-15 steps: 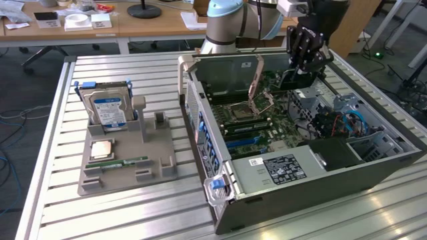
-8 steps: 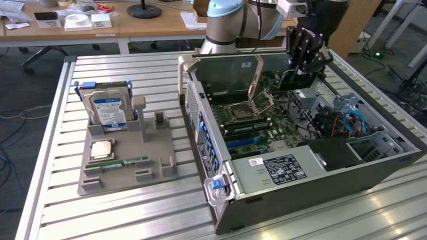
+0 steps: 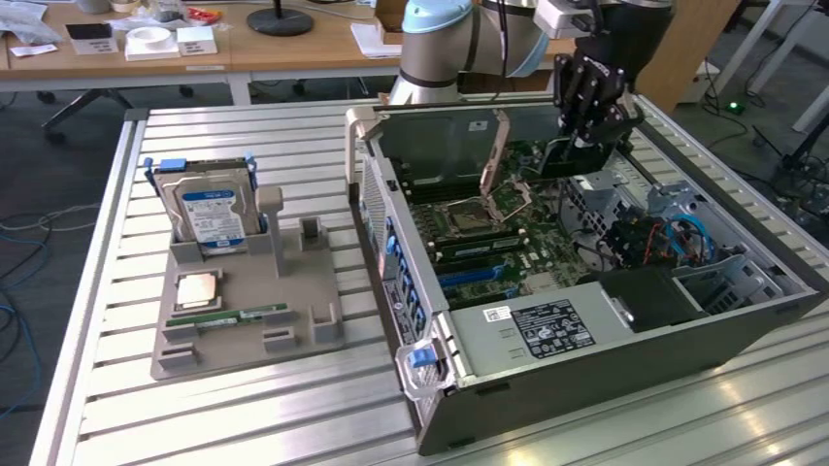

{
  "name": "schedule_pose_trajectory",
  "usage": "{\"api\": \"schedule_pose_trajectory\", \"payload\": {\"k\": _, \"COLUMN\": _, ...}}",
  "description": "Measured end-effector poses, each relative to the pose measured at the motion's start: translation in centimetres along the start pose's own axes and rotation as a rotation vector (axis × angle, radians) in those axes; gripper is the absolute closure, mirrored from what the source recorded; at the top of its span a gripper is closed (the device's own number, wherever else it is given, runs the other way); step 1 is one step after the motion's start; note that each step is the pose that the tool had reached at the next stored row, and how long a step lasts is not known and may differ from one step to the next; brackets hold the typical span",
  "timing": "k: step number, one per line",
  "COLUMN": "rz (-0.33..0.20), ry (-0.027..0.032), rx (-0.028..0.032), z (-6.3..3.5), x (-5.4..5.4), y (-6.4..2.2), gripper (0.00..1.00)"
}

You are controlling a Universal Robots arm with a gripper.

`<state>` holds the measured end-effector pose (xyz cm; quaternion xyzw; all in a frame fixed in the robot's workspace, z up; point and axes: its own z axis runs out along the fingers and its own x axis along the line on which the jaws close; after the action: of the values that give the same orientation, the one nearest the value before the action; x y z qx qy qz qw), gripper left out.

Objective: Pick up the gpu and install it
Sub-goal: 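Insert the gpu into the slot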

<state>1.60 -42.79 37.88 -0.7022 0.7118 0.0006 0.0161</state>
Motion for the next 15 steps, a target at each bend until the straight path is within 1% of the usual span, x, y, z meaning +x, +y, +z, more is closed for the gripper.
{"api": "schedule_pose_trajectory", "payload": {"k": 5, "rz": 0.000, "ry": 0.0002, "rx": 0.0000, "z": 0.30, "x": 0.01, "y": 0.13, "gripper": 0.74}}
{"api": "schedule_pose_trajectory", "payload": {"k": 11, "rz": 0.000, "ry": 0.0000, "rx": 0.0000, "z": 0.33, "x": 0.01, "y": 0.14, "gripper": 0.74}}
{"api": "schedule_pose_trajectory", "payload": {"k": 15, "rz": 0.000, "ry": 0.0000, "rx": 0.0000, "z": 0.79, "x": 0.02, "y": 0.17, "gripper": 0.74}}
